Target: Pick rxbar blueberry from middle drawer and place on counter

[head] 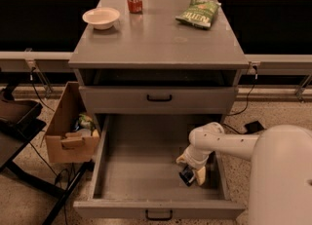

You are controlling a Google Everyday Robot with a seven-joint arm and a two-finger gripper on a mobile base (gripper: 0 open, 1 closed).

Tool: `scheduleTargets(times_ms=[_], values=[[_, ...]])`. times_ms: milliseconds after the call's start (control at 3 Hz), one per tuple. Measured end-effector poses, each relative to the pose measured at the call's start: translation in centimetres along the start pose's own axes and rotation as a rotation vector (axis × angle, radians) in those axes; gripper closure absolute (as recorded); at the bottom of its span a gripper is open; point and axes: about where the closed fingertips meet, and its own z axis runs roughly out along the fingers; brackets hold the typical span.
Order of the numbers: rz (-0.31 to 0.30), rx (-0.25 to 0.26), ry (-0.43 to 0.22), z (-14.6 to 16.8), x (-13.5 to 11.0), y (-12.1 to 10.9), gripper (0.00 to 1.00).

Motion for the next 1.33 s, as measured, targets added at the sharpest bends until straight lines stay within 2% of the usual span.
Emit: scheduleTargets(times_ms=[1000, 1333], values=[[0.0, 0.0, 0.0, 0.01, 0.0, 0.0, 0.19], [0.0, 0.0, 0.0, 0.01, -0.01, 0.01, 0.0]])
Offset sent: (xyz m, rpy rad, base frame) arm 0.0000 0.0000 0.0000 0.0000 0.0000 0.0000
